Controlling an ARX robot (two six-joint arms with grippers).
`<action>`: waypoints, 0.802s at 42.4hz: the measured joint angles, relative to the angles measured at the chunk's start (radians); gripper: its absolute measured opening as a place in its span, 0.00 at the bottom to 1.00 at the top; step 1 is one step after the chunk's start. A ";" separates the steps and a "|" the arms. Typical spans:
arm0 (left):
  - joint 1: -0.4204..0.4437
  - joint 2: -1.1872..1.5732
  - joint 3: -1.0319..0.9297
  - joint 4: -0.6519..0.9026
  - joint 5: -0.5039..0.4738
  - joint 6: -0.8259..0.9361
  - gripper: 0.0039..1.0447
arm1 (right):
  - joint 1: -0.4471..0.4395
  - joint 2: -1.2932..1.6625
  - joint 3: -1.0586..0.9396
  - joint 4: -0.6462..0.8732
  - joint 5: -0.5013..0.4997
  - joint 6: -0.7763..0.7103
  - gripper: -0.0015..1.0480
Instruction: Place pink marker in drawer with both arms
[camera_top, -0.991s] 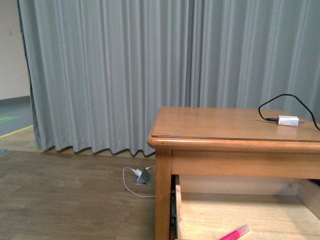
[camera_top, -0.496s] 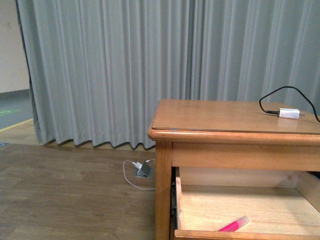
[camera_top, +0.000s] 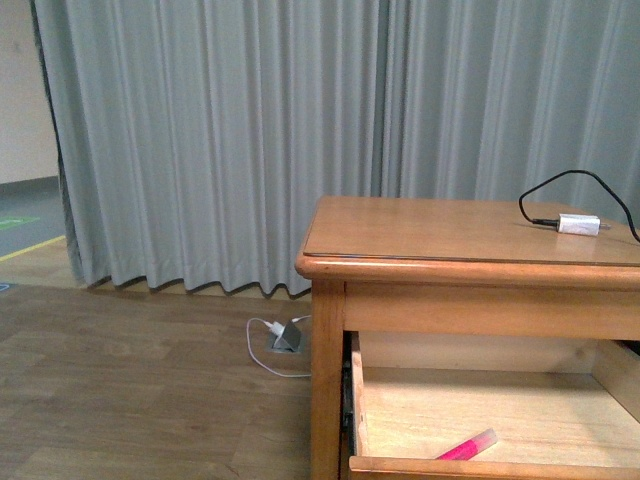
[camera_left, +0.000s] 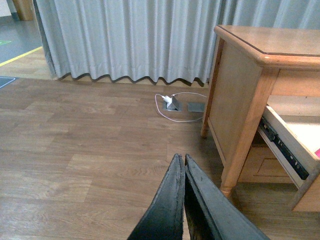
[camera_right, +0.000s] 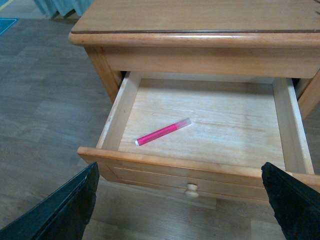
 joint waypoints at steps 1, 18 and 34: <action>0.000 0.000 0.000 0.000 0.000 0.000 0.04 | 0.000 0.000 0.000 0.000 0.000 0.000 0.92; 0.000 0.000 0.000 0.000 0.000 0.000 0.52 | 0.039 -0.005 -0.052 0.136 0.243 -0.074 0.92; 0.000 -0.001 0.000 0.000 0.000 0.002 0.94 | -0.046 0.334 -0.065 0.071 0.138 -0.158 0.92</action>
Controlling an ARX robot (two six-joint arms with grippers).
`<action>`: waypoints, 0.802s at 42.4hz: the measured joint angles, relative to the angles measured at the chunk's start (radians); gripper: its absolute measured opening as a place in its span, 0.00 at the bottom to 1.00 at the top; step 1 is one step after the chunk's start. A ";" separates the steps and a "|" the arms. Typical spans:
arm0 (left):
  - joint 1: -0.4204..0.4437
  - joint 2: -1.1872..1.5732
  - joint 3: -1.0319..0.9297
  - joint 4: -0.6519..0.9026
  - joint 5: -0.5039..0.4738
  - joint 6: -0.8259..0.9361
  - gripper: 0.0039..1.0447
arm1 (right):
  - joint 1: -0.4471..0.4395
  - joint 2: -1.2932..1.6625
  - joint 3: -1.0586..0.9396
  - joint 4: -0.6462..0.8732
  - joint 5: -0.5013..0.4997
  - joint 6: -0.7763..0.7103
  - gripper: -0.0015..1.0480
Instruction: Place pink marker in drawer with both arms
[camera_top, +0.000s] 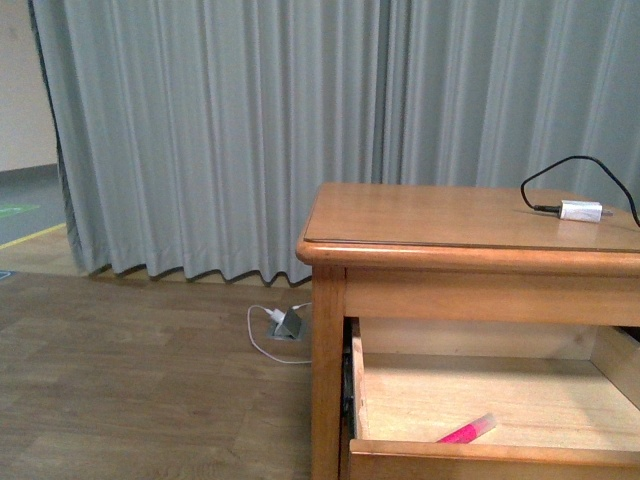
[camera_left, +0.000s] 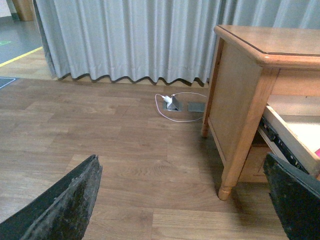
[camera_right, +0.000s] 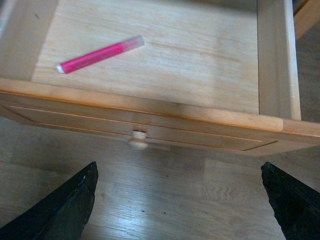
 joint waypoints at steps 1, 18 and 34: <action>0.000 0.000 0.000 0.000 0.000 0.000 0.94 | -0.006 0.023 -0.004 0.016 -0.002 -0.002 0.92; 0.000 0.000 0.000 0.000 0.000 0.000 0.94 | -0.138 0.453 -0.112 0.697 -0.097 -0.036 0.92; 0.000 0.000 0.000 0.000 0.000 0.000 0.94 | -0.084 0.799 0.107 0.941 -0.048 0.037 0.92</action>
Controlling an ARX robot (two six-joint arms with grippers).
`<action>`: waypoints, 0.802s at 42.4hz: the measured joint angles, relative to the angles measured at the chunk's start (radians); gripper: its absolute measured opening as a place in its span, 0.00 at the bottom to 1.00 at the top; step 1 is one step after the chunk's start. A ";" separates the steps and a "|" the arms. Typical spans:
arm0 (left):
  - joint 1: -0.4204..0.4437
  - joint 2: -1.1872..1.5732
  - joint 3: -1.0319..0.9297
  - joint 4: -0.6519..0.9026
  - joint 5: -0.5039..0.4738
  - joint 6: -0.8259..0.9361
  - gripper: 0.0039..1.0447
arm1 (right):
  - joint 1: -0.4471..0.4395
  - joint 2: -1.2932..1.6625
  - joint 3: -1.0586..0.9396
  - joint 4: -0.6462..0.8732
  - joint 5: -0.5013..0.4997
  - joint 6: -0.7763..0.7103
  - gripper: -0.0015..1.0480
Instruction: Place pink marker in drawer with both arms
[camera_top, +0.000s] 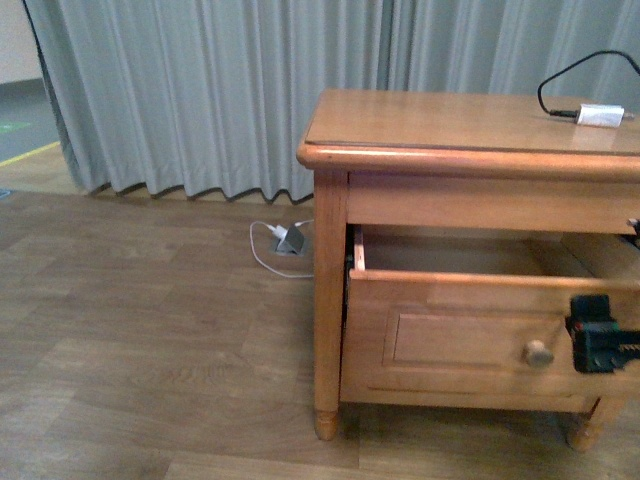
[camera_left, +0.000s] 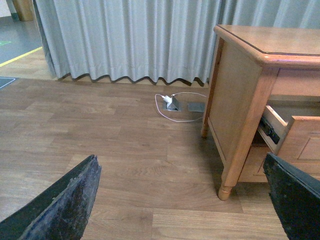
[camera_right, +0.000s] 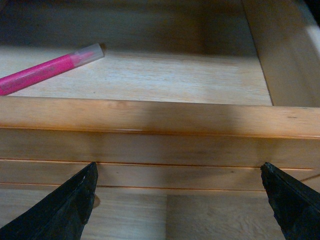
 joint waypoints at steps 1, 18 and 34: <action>0.000 0.000 0.000 0.000 0.000 0.000 0.94 | 0.005 0.018 0.021 0.000 0.007 0.009 0.92; 0.000 0.000 0.000 0.000 0.000 0.000 0.94 | 0.030 0.236 0.330 -0.004 0.042 0.069 0.92; 0.000 0.000 0.000 0.000 0.000 0.000 0.94 | 0.026 0.265 0.373 0.019 0.037 0.066 0.92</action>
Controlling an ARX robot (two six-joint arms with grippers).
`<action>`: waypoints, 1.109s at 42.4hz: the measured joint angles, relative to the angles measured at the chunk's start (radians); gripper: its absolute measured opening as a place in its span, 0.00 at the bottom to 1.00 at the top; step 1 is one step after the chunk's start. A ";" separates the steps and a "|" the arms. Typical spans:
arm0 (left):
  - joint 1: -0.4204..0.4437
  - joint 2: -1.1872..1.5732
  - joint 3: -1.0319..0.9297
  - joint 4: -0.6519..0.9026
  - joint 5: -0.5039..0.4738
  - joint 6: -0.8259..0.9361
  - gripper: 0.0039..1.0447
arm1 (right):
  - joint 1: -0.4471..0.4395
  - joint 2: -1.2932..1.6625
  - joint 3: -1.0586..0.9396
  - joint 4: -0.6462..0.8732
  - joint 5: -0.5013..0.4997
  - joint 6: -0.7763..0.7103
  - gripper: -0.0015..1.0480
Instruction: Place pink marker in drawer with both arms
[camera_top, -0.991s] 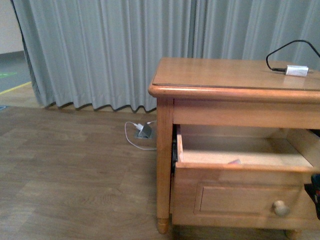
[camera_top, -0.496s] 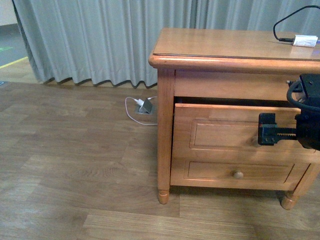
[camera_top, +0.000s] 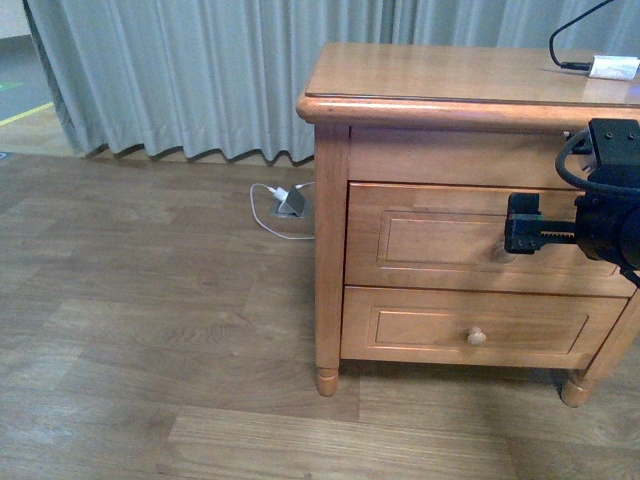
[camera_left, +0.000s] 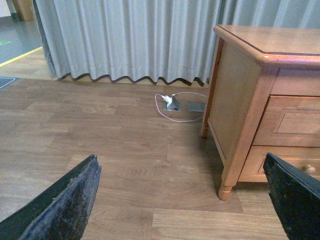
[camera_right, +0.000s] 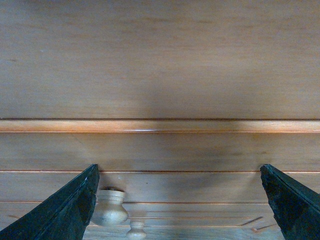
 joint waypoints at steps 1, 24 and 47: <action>0.000 0.000 0.000 0.000 0.000 0.000 0.94 | 0.000 0.000 0.000 0.000 -0.001 0.000 0.92; 0.000 0.000 0.000 0.000 0.000 0.000 0.94 | 0.006 -0.434 -0.251 -0.234 -0.082 0.033 0.92; 0.000 0.000 0.000 0.000 0.000 0.000 0.94 | -0.016 -1.207 -0.316 -0.858 -0.069 0.123 0.91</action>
